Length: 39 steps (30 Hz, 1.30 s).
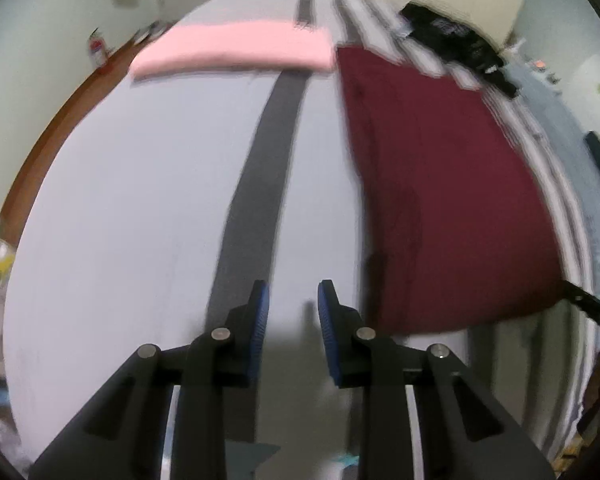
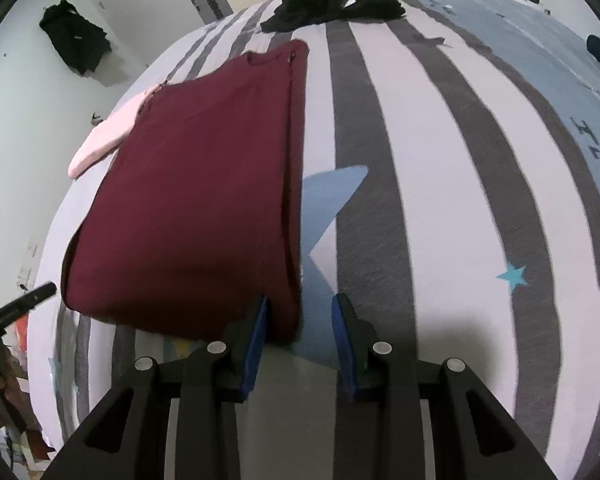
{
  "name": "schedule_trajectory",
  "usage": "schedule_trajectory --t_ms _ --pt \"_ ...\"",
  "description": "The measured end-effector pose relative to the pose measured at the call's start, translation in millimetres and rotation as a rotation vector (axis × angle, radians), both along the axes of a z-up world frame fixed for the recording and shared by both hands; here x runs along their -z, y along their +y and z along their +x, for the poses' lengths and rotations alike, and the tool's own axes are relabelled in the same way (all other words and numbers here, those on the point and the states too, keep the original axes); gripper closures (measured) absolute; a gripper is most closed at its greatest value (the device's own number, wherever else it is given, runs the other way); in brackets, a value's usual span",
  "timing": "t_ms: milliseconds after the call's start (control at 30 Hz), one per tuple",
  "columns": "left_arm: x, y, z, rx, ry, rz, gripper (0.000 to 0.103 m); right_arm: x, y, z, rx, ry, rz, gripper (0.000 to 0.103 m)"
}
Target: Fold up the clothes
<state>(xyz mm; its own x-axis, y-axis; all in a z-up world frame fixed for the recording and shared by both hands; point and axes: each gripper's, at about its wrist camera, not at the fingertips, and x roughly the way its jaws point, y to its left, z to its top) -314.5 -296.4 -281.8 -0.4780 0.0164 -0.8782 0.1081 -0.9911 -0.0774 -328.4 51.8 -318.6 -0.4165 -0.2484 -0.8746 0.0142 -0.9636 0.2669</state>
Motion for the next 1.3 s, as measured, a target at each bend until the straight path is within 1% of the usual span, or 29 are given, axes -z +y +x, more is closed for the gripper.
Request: schedule_trajectory --t_ms 100,167,267,333,367,400,433,467,500,533,600,667,700,733,833,900,1000,1067,1133,1167,1233,1300 --pt "-13.4 18.6 -13.9 0.057 0.052 0.037 0.081 -4.0 11.5 -0.8 0.058 -0.002 0.02 0.075" --pt "-13.6 33.2 -26.0 0.084 0.065 0.044 0.08 -5.7 16.0 -3.0 0.077 -0.006 0.025 0.074" --pt "-10.7 52.9 -41.0 0.12 0.081 0.043 0.081 -18.3 5.2 -9.0 0.031 0.054 0.0 0.074" --pt "-6.5 62.1 -46.0 0.14 0.094 0.04 0.081 -21.9 -5.3 -14.7 0.003 0.077 -0.017 0.074" --pt "-2.6 65.0 -48.1 0.146 0.095 0.029 0.089 -22.6 -13.7 -19.9 -0.016 0.093 -0.031 0.074" --pt "1.3 67.9 -50.2 0.152 0.096 0.019 0.101 -21.1 -22.6 -26.5 -0.026 0.102 -0.037 0.077" --pt "5.2 70.8 -52.3 0.159 0.098 0.009 0.102 -19.4 -31.5 -33.1 -0.034 0.11 -0.043 0.081" --pt "9.1 73.7 -54.4 0.165 0.099 -0.002 0.102 -16.2 -40.3 -39.3 -0.049 0.119 -0.041 0.089" --pt "14.6 74.9 -55.9 0.164 0.095 -0.01 0.102 -13.7 -44.2 -41.6 -0.056 0.128 -0.03 0.092" --pt "20.2 74.8 -57.1 0.157 0.086 -0.017 0.103 -8.3 -48.9 -45.8 -0.063 0.128 -0.024 0.092" --pt "31.7 72.3 -55.1 0.144 0.071 -0.017 0.103 2.9 -58.3 -54.3 -0.078 0.126 -0.012 0.092" --pt "40.9 71.6 -51.4 0.138 0.067 -0.015 0.103 16.0 -60.1 -48.4 -0.085 0.118 0.0 0.092" --pt "43.5 71.5 -49.0 0.136 0.069 -0.014 0.103 22.5 -60.9 -45.4 -0.089 0.113 0.005 0.094" --pt "46.2 71.5 -46.6 0.135 0.071 -0.012 0.103 24.8 -59.9 -40.6 -0.093 0.124 0.007 0.094" --pt "36.9 70.7 -44.3 0.123 0.074 -0.002 0.103 24.2 -51.2 -30.4 -0.09 0.117 -0.028 0.095" --pt "22.7 72.0 -37.3 0.11 0.1 0.006 0.103 14.6 -50.5 -27.2 -0.098 0.112 -0.014 0.094" --pt "5.8 82.7 -21.5 0.129 0.15 0.048 0.103 0.1 -53.2 -20.2 -0.097 0.124 -0.041 0.091" --pt "3.7 94.4 -13.8 0.159 0.161 0.062 0.103 -5.8 -61.8 -16.4 -0.113 0.137 -0.064 0.091" --pt "11.1 104.9 -8.9 0.182 0.148 0.071 0.103 -7.7 -73.4 -13.6 -0.141 0.147 -0.091 0.091" --pt "18.5 107.3 -7.8 0.182 0.128 0.079 0.103 -4.9 -80.5 -14.1 -0.153 0.14 -0.095 0.091" --pt "34.8 107.7 -4.9 0.167 0.092 0.086 0.103 4.4 -90.7 -13.4 -0.174 0.117 -0.102 0.091" --pt "51.6 104.8 4.0 0.157 0.067 0.083 0.102 18.5 -93.7 -6.1 -0.184 0.094 -0.084 0.091"
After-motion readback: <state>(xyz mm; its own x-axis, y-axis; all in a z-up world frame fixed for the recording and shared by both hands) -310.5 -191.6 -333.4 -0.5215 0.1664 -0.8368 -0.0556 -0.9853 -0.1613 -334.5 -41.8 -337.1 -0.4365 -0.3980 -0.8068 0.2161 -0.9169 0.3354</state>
